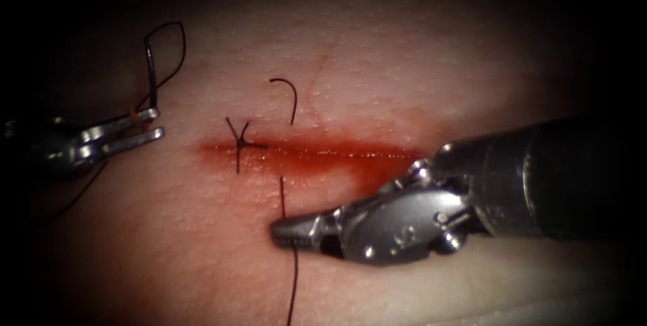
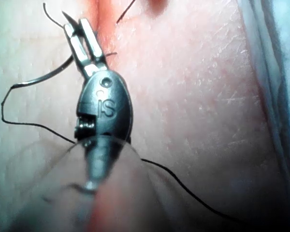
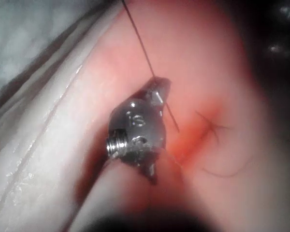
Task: Wound Closure
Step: Pull the suture through the wound with the right jaws until a short tail remains, then adjust the suture tail with the right tool.
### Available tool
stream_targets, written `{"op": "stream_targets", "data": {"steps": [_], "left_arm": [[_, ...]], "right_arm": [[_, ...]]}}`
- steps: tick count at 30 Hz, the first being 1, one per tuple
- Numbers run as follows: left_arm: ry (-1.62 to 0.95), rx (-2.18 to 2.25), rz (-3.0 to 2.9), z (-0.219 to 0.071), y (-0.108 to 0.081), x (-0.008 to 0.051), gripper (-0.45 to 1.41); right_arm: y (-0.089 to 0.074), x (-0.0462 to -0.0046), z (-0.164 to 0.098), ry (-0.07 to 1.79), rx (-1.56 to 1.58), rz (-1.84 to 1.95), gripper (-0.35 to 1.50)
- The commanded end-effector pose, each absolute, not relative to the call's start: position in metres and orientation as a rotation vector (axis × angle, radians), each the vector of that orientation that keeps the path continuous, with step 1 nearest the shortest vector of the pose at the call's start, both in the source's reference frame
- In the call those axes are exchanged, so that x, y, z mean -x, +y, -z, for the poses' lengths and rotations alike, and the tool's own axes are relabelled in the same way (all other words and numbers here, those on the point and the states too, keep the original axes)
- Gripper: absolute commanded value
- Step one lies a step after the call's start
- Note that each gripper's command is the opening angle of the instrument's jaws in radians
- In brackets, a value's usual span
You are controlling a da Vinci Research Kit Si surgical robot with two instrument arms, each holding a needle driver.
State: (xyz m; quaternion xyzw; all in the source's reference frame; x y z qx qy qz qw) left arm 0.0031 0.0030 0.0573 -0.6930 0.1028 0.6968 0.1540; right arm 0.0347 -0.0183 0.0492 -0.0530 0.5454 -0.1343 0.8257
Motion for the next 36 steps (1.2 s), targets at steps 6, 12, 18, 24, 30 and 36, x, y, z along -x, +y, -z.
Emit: {"op": "stream_targets", "data": {"steps": [6, 12, 18, 24, 30, 36], "left_arm": [[0.296, 1.988, -1.997, -0.058, 0.003, -0.0025, -0.45], [0.296, 1.988, -1.997, -0.058, 0.003, -0.0026, -0.45], [0.296, 1.988, -1.997, -0.058, 0.003, -0.0025, -0.45], [0.296, 1.988, -1.997, -0.058, 0.003, -0.0026, -0.45], [0.296, 1.988, -1.997, -0.058, 0.003, -0.0026, -0.45], [0.296, 1.988, -1.997, -0.058, 0.003, -0.0026, -0.45]], "right_arm": [[-0.019, -0.0357, -0.049, 1.169, 0.108, 0.273, -0.25], [-0.016, -0.0327, -0.049, 1.192, 0.051, -0.026, 1.18], [-0.014, -0.0301, -0.05, 1.075, 0.039, -0.291, 1.06], [-0.011, -0.0306, -0.053, 0.982, -0.059, -0.852, 0.99], [-0.009, -0.0309, -0.056, 0.965, -0.032, -1.098, 0.99], [-0.007, -0.031, -0.058, 0.998, -0.054, -1.176, 0.62]]}}
